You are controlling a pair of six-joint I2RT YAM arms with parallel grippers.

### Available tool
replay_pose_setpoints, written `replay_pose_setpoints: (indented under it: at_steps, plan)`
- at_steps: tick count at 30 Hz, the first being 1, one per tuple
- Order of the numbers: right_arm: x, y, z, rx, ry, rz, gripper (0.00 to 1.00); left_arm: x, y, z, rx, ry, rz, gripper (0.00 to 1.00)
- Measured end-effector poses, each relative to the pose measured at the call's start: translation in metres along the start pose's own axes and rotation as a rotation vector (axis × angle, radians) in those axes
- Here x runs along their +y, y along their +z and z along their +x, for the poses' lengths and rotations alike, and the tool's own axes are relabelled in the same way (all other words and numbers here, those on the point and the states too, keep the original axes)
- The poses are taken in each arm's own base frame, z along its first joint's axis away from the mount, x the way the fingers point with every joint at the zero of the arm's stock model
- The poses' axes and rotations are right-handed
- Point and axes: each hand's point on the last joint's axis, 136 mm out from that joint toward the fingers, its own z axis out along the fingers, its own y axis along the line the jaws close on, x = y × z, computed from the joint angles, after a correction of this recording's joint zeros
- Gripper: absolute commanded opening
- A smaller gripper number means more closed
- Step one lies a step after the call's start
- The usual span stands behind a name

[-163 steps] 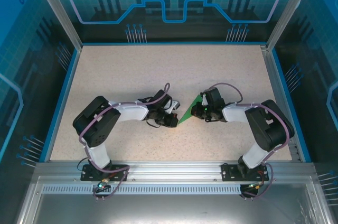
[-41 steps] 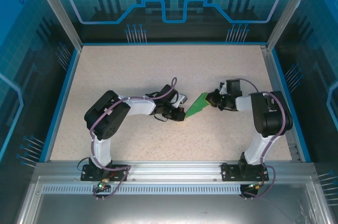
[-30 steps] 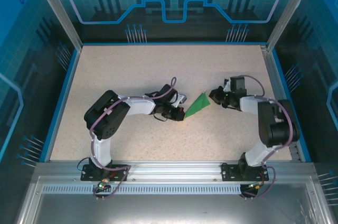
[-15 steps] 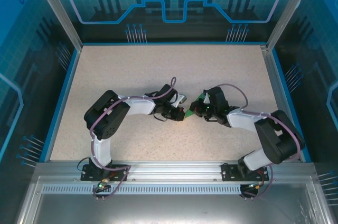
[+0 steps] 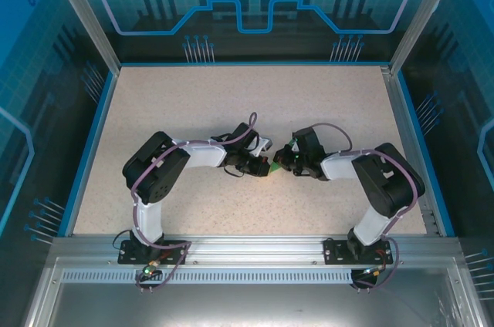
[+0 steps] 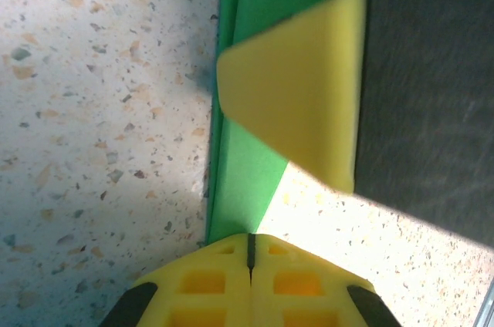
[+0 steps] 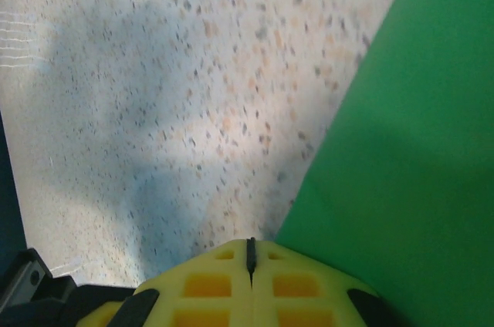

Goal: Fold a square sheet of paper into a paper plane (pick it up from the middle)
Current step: Fold the wing for the fifth time at the center of the table.

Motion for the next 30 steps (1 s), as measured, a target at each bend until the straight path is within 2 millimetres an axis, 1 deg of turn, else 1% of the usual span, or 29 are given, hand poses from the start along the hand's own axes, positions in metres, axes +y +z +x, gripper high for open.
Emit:
replay_pose_setpoints:
  at_steps: [2, 5, 11, 14, 26, 30]
  plan:
    - [-0.005, 0.0, -0.01, -0.018, -0.003, 0.012, 0.0, 0.0, 0.0, 0.0, 0.0, 0.0, 0.0, 0.0]
    - [-0.015, 0.001, -0.02, -0.025, 0.004, 0.028, 0.0, 0.0, 0.0, 0.0, -0.001, 0.001, 0.0, 0.0]
    - [-0.016, 0.002, -0.025, 0.029, 0.009, -0.013, 0.0, 0.0, 0.0, -0.001, -0.004, 0.001, 0.001, 0.0]
    - [-0.018, 0.002, -0.03, 0.046, 0.021, -0.034, 0.0, 0.001, 0.001, -0.002, -0.006, 0.001, 0.002, 0.0]
    - [-0.029, 0.0, -0.061, 0.05, 0.062, -0.057, 0.0, 0.002, 0.001, -0.003, -0.01, 0.002, 0.002, 0.0]
    - [-0.033, 0.0, -0.075, 0.039, 0.073, -0.043, 0.0, 0.002, 0.001, -0.003, -0.01, 0.003, 0.002, 0.0]
